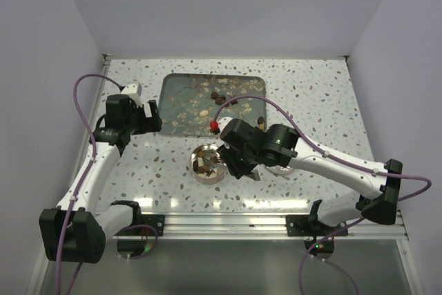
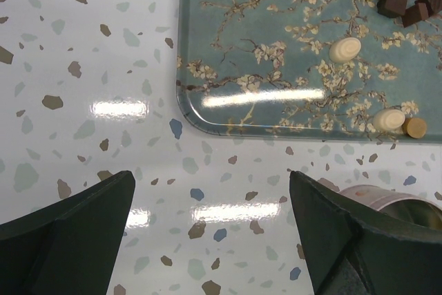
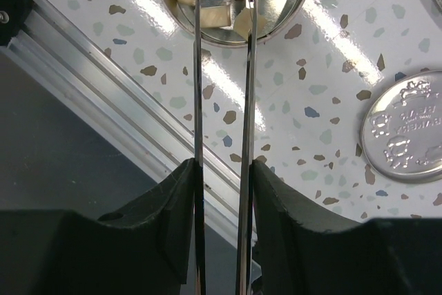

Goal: Pack the chocolate

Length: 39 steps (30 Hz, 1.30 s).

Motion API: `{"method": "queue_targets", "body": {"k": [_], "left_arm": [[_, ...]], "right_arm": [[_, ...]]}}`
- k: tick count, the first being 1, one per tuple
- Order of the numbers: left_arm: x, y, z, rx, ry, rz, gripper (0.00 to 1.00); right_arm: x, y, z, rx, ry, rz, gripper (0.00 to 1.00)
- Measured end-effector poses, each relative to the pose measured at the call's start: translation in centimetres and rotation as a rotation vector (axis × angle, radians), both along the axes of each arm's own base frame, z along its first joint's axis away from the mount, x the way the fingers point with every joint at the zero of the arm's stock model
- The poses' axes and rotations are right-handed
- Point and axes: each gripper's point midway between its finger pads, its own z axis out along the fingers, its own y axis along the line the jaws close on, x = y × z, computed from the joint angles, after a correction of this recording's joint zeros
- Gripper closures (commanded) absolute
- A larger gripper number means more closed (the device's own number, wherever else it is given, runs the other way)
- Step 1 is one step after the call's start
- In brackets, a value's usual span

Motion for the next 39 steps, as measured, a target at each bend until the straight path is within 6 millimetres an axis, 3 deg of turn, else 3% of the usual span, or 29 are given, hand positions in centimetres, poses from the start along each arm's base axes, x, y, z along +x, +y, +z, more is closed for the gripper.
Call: {"method": "queue_targets", "body": {"k": [26,30,33,39], "left_arm": [[0.0,0.1,-0.1,0.004,0.001,0.000,0.00],[0.0,0.1,-0.1,0.007,0.001,0.004,0.00],[0.0,0.2,-0.1,0.009,0.000,0.005,0.00],[0.2,0.2,-0.8,0.014,0.020,0.001,0.00]], "right_arm": [[1.1,1.1,0.3,-0.004,-0.030,-0.007,0.58],[2.0,1.2,0.7,-0.014,-0.061,-0.019,0.59],[4.2,1.4,2.2,0.010,-0.096,-0.056,0.58],[12.7,-0.2,5.7,0.061,-0.208,-0.217,0.59]]}}
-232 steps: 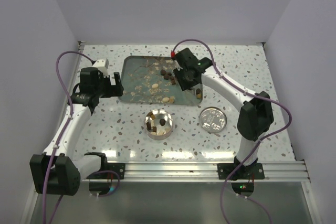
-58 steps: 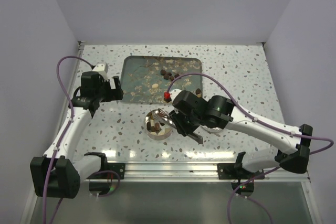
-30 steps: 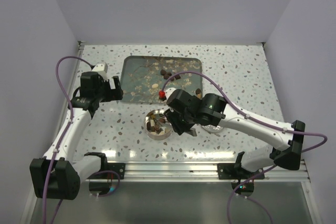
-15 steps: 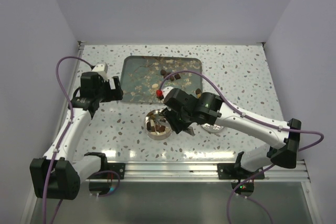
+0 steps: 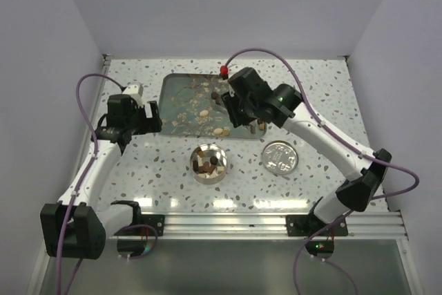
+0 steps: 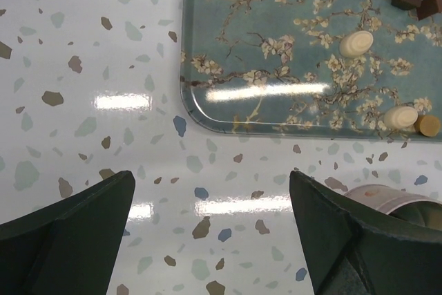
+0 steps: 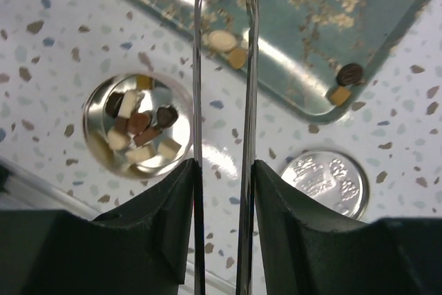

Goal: Pack the chocolate

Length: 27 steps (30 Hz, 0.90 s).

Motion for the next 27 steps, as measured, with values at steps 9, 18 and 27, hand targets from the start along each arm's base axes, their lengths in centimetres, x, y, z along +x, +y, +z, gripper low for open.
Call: {"method": "queue_targets", "body": {"k": [9,18,27], "left_arm": [[0.2,0.1,-1.1,0.019,0.036,-0.014,0.00],[0.2,0.1,-1.2,0.028,0.039,-0.021,0.00],[0.3,0.2,-1.7,0.031,0.055,-0.023,0.00]], "right_arm": [[8.2,-2.4,-2.9,-0.089,-0.006,-0.099,0.59],[9.9,-3.6,-6.9,-0.126,0.050,-0.126,0.59],[10.5,-2.6,-9.6,-0.134,0.088,-0.105,0.59]]}}
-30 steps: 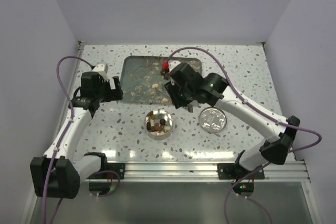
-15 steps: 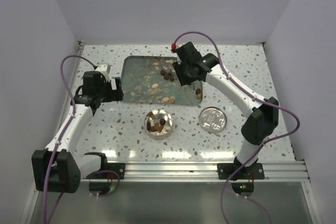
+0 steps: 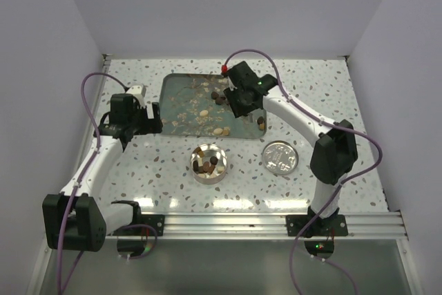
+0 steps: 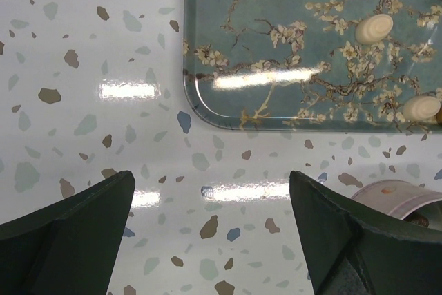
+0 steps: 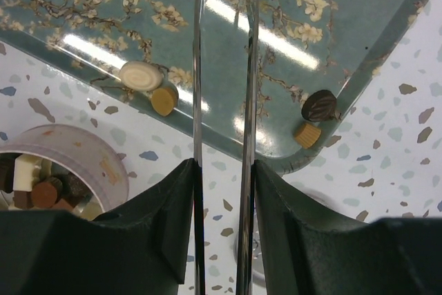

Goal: Pack the chocolate

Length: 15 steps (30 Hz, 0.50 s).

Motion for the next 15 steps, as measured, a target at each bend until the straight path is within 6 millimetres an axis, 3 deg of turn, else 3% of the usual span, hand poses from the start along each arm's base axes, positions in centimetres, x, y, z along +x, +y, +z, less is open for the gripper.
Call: {"method": "queue_targets", "body": {"k": [11,15], "left_arm": [[0.1,0.0,-0.3,0.002,0.011,0.001,0.00],[0.3,0.1,-0.4,0.007,0.015,0.006,0.00]], "right_arm": [[0.9,0.0,-2.8,-0.037,0.038,0.006,0.59],[1.2,-0.1,-4.1,-0.053,0.058,0.005,0.63]]}}
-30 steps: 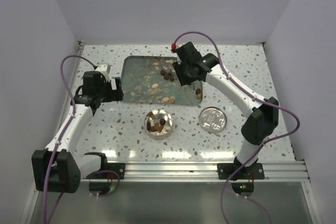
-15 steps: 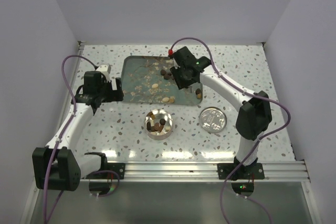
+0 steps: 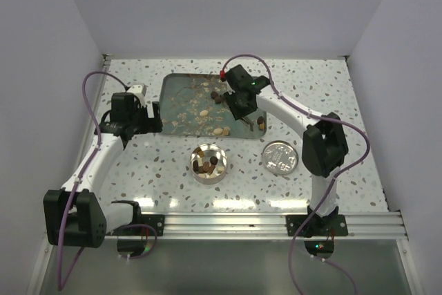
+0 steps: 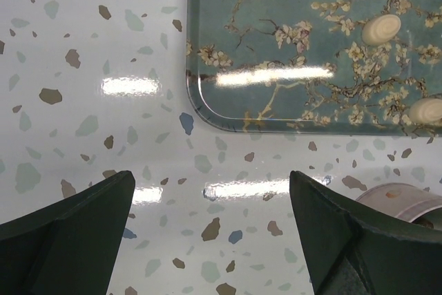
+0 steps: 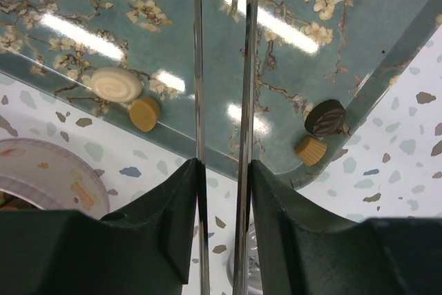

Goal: Pack the chocolate

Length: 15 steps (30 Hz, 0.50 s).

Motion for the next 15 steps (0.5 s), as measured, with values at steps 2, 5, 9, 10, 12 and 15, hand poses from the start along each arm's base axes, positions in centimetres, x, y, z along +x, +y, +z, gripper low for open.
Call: {"method": "queue_targets", "body": {"k": [2,5,9,10,12,15], "left_arm": [[0.2,0.0,0.0,0.002,0.000,0.002,0.00],[0.3,0.1,0.0,0.003,0.000,0.003,0.00],[0.4,0.0,-0.2,0.002,0.005,0.003,0.00],[0.5,0.0,-0.2,0.002,0.006,0.004,0.00],[0.5,0.0,-0.2,0.002,0.006,0.004,0.00],[0.6,0.0,0.0,-0.004,0.001,0.008,0.00]], "right_arm": [[0.1,0.1,-0.4,-0.005,0.008,0.003,0.66],[0.3,0.2,-0.2,-0.004,0.005,0.005,0.69],[0.8,0.5,0.9,0.009,-0.015,0.006,0.70],[0.8,0.5,1.0,0.011,-0.017,0.006,0.70],[0.6,0.4,1.3,0.010,-0.015,0.006,0.70],[0.1,0.1,1.8,0.006,-0.010,0.006,0.70]]}}
